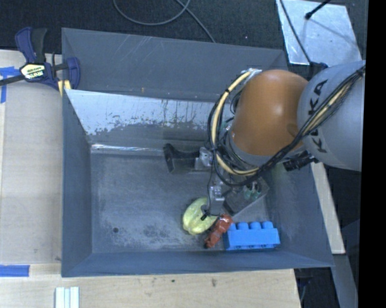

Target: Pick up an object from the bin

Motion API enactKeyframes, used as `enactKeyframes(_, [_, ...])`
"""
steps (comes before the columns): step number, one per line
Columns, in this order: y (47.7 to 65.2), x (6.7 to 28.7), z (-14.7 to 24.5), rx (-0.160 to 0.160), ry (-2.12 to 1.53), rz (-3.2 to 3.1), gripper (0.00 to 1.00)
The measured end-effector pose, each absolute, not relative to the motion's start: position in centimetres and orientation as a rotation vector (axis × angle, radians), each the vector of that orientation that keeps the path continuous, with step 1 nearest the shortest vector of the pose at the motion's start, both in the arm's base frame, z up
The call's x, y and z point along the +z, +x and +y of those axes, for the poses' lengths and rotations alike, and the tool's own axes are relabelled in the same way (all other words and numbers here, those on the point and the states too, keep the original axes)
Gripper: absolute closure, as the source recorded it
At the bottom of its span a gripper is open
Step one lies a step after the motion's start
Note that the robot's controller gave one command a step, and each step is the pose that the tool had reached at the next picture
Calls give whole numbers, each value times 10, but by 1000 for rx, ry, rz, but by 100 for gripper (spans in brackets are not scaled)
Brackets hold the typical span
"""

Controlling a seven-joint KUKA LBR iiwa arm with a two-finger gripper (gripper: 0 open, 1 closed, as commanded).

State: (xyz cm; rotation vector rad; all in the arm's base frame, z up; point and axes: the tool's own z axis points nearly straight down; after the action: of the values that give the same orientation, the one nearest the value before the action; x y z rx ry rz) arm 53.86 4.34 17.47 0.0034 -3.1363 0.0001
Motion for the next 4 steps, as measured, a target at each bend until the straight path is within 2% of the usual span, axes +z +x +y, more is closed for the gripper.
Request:
enactKeyframes(1, [540,179,43,-1,1,-3145,0])
enactKeyframes(2, [535,158,31,-1,153,-3147,0])
enactKeyframes(3, [498,110,-8,0,540,-3099,0])
enactKeyframes(4, [526,114,28,0,452,-3120,0])
